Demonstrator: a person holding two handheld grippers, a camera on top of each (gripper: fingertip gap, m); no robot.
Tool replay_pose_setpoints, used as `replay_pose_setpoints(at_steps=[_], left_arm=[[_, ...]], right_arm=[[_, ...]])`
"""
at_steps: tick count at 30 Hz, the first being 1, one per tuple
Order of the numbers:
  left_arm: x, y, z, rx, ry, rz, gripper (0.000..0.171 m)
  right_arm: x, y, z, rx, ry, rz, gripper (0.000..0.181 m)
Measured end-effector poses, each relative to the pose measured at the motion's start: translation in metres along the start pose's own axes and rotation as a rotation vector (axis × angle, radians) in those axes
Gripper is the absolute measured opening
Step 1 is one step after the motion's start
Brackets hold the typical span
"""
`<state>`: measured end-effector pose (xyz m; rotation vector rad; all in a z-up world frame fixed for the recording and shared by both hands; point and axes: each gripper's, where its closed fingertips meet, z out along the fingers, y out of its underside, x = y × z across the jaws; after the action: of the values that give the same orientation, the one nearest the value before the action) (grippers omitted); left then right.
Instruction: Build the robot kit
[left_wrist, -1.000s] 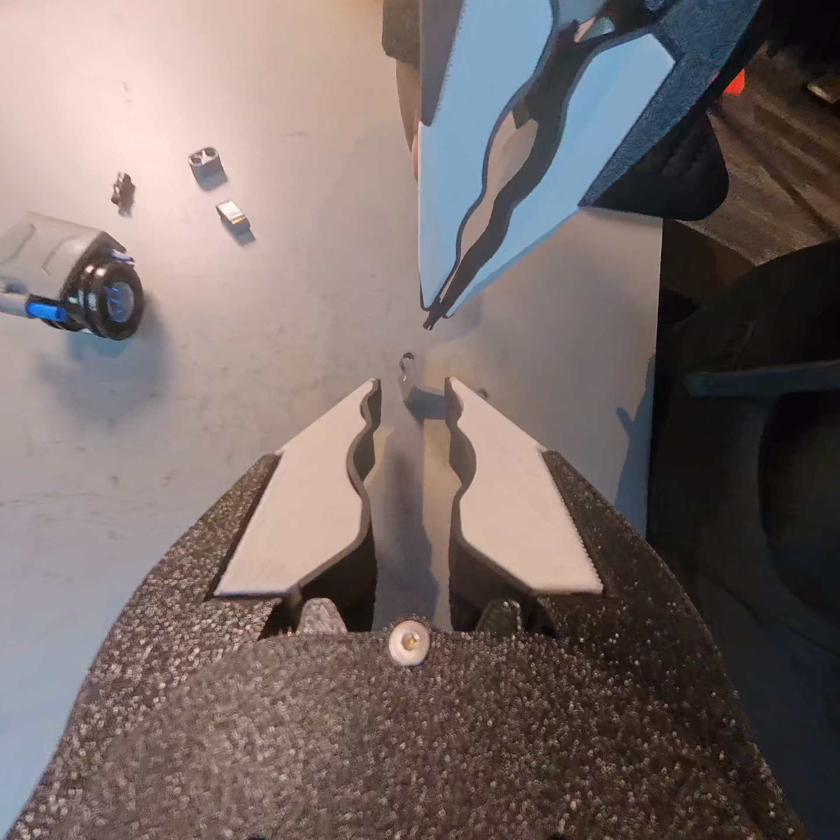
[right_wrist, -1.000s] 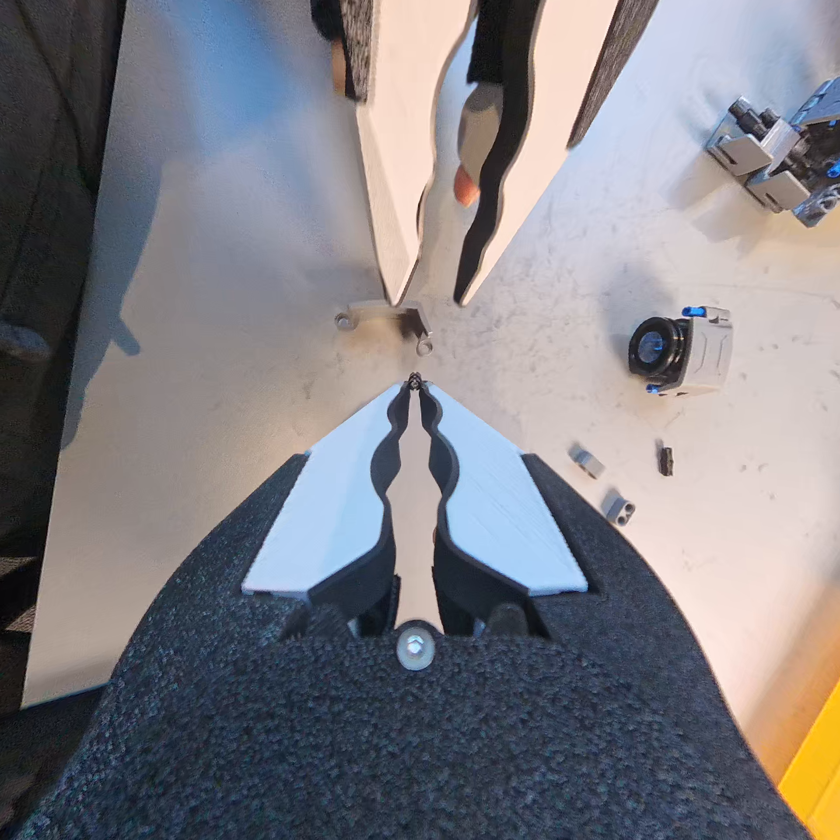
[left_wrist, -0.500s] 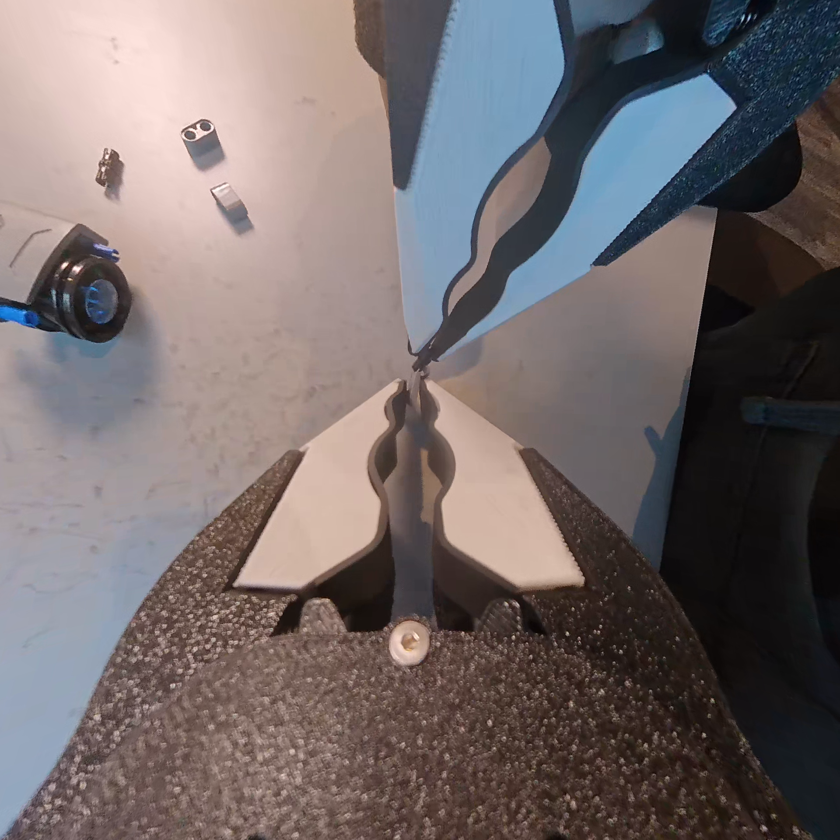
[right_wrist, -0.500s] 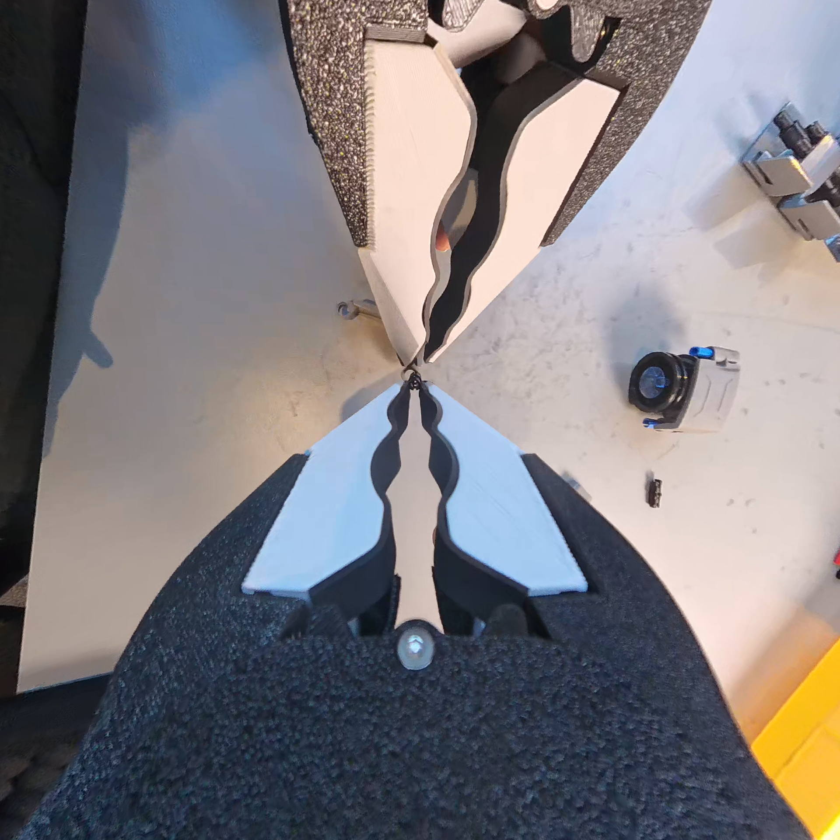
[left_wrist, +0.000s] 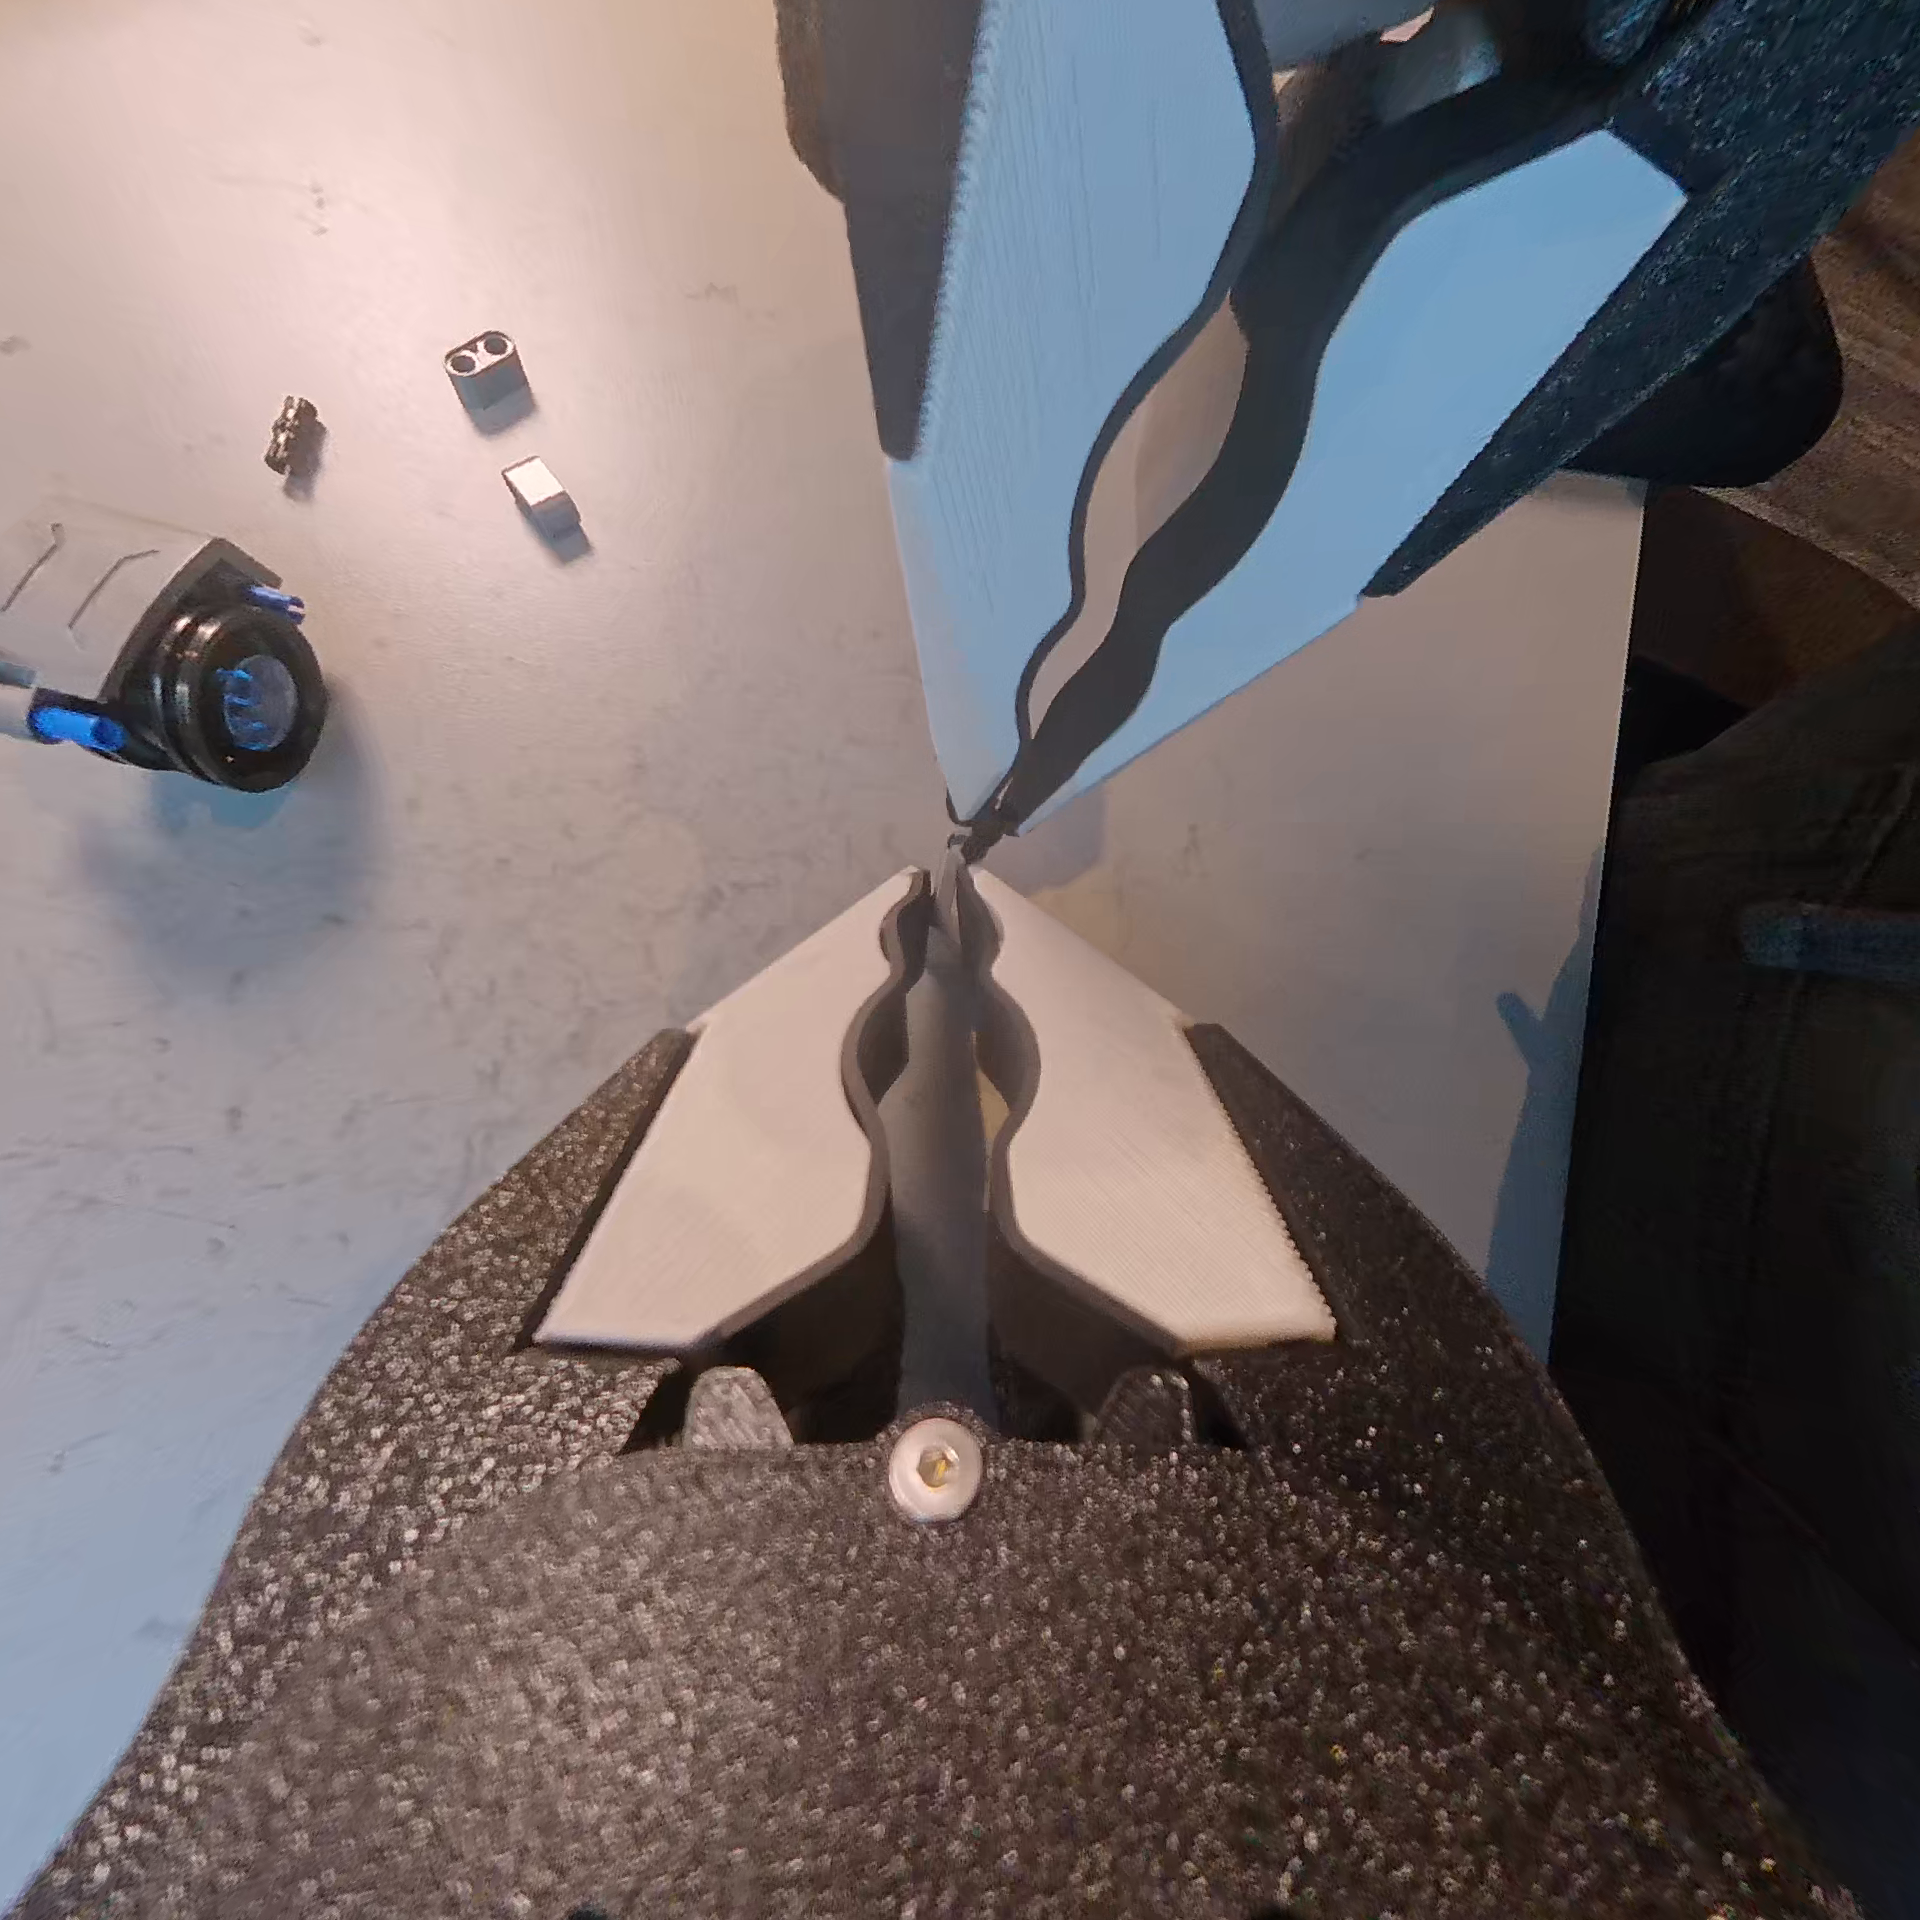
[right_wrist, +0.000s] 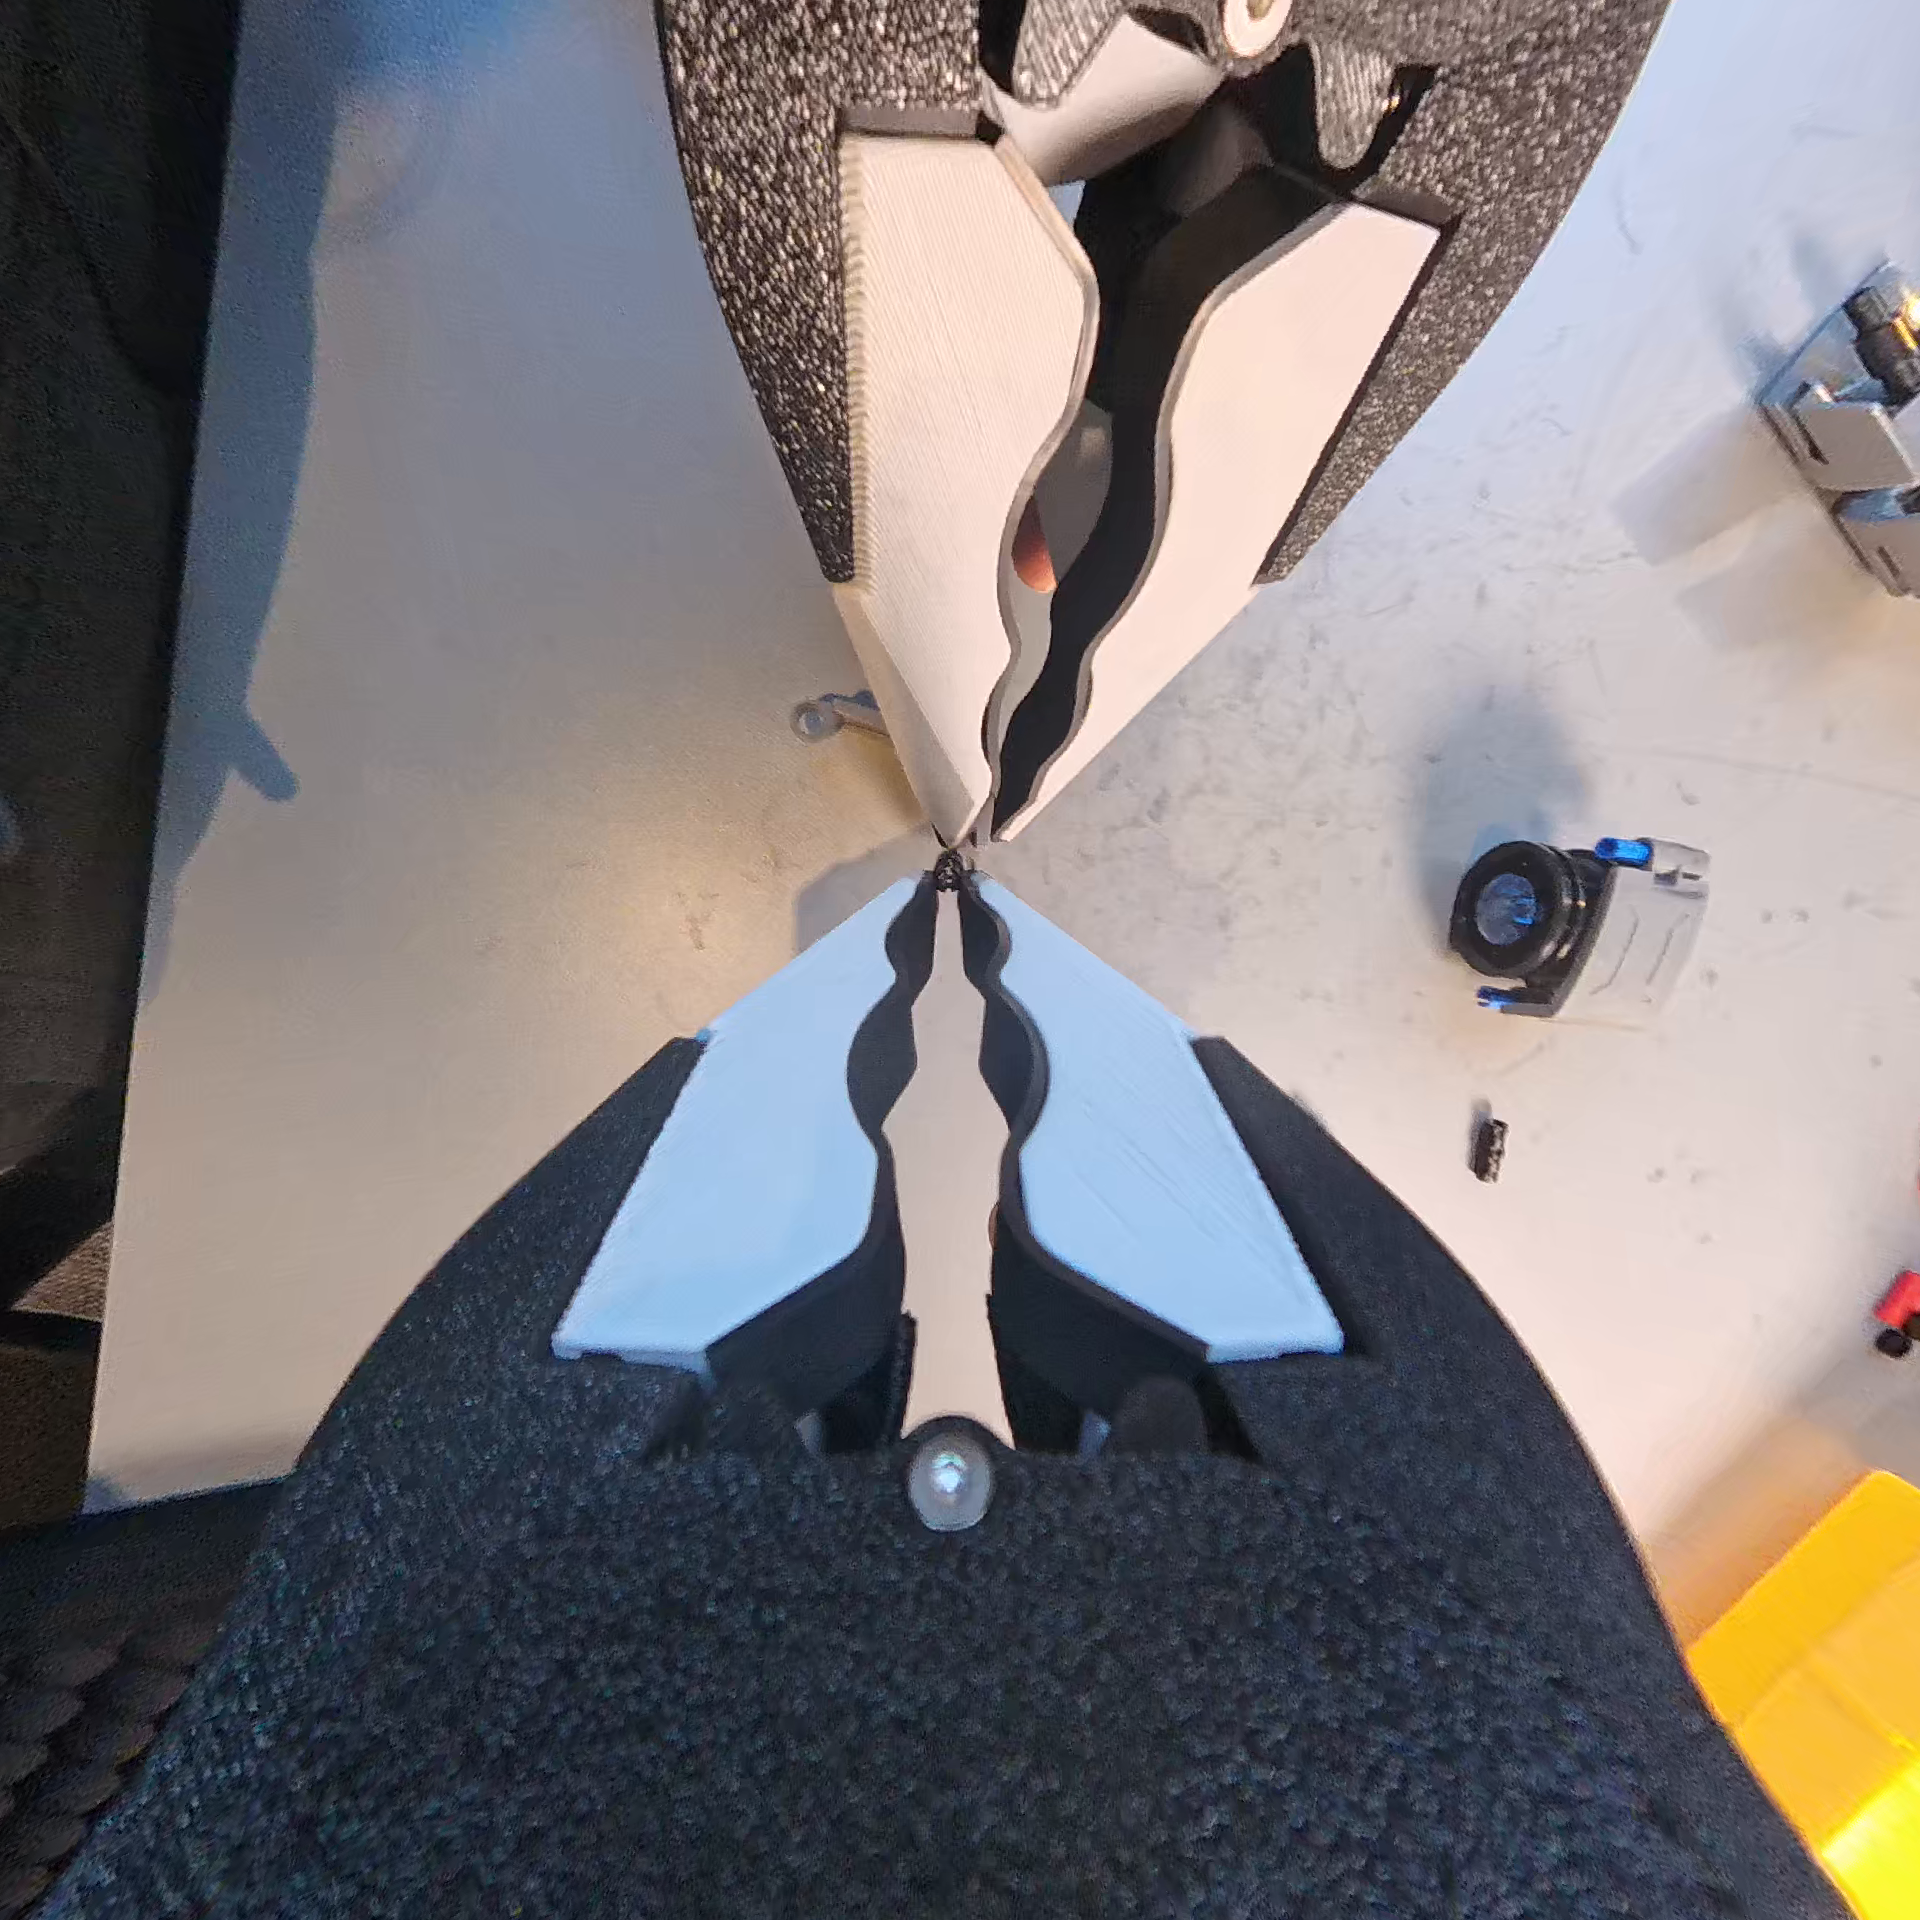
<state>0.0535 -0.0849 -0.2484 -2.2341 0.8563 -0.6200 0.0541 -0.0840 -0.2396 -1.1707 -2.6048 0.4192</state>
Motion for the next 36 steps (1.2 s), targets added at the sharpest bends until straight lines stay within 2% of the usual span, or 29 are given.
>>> replay_pose_setpoints(at_steps=[16,20,29,36], left_arm=[[0.000,-0.001,-0.002,0.036,0.030,0.003,0.004],[0.002,-0.001,-0.009,0.033,0.041,0.003,0.010],[-0.001,0.004,-0.017,-0.014,0.029,0.012,0.013],[-0.008,0.001,-0.017,0.011,0.072,-0.134,0.008]], right_arm=[[0.001,0.000,0.003,-0.057,-0.025,-0.022,0.002],[-0.003,0.003,0.009,-0.085,-0.034,-0.042,0.002],[-0.001,-0.005,0.002,-0.032,-0.012,-0.023,0.002],[0.005,-0.005,0.002,-0.005,0.045,0.014,0.002]])
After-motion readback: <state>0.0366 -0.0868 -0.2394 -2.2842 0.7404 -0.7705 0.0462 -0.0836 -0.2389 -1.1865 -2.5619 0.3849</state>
